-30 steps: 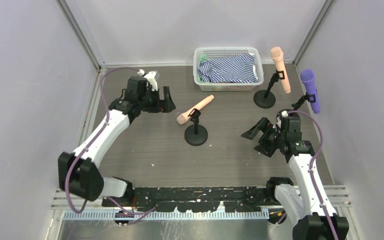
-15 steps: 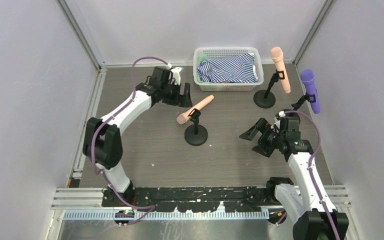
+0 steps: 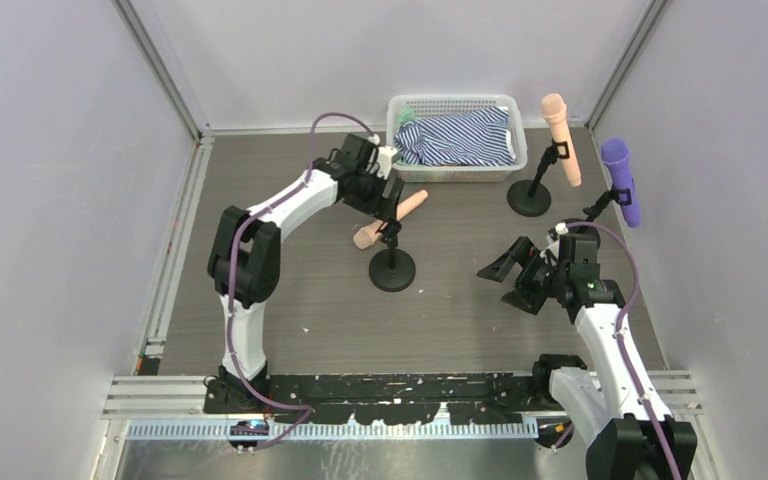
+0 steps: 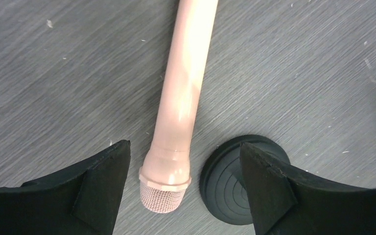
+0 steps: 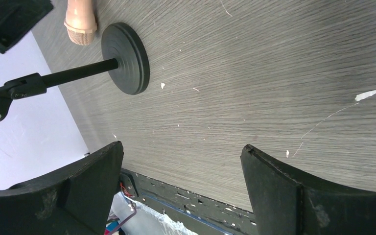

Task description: Attach the microphones to the stand

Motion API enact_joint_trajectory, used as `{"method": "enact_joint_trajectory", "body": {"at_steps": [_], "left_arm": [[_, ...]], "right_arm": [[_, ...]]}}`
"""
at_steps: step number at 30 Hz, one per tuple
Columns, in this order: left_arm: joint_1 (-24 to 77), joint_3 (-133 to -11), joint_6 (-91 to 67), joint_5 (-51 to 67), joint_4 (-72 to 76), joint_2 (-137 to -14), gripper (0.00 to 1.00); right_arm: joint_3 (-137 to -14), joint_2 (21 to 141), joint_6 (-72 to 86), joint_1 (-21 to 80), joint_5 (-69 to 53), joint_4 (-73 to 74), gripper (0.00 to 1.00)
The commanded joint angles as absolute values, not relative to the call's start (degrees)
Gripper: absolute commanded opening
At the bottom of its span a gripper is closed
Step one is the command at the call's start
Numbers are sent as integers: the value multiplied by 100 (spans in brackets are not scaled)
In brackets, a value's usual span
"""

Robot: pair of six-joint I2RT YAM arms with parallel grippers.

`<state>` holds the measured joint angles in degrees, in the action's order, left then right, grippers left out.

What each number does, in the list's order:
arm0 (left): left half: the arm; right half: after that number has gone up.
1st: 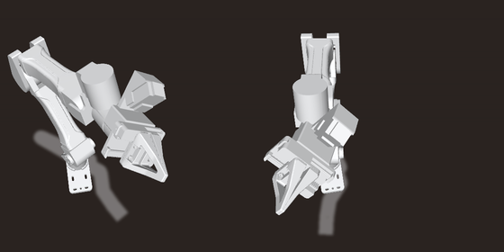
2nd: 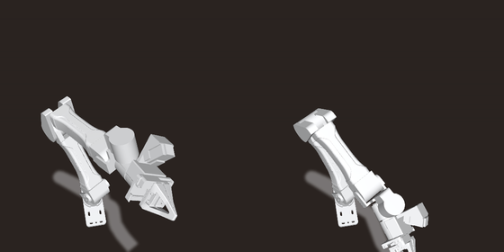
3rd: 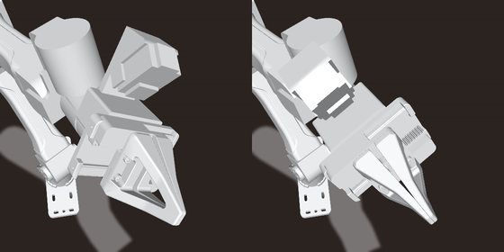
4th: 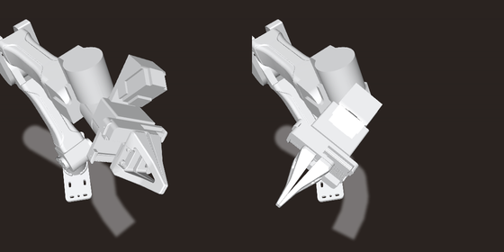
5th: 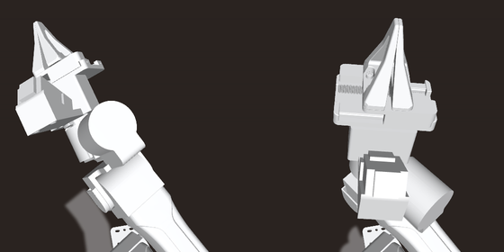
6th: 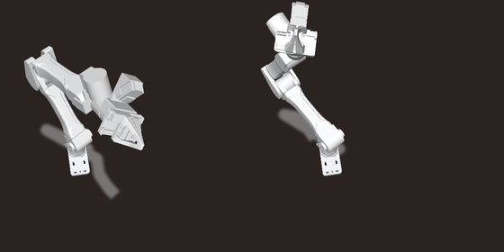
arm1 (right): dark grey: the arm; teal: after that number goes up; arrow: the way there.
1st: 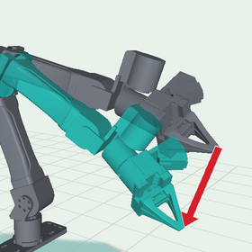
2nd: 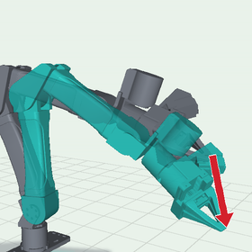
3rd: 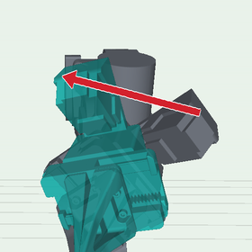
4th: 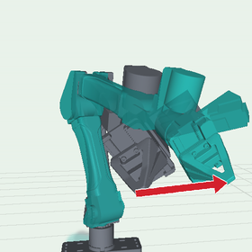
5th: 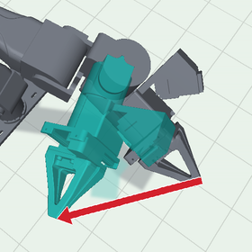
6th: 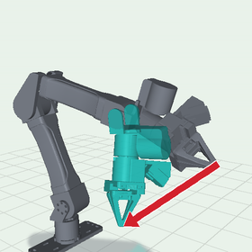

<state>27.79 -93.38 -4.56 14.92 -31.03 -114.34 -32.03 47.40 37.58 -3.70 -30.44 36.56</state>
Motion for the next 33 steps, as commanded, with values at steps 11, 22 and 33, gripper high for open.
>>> {"method": "enact_joint_trajectory", "body": {"at_steps": [11,22,33], "left_arm": [[3233,-9839,605,430,-3988,-12146,75],[3313,-9631,689,-179,-4097,-12128,47],[3213,-9254,567,-597,-4222,-11472,17]], "right_arm": [[-3182,4606,3674,-343,-3321,3487,92],[-3173,4534,3669,-342,-3349,3482,90],[-3260,4133,3792,-343,-3065,3371,91]]}}
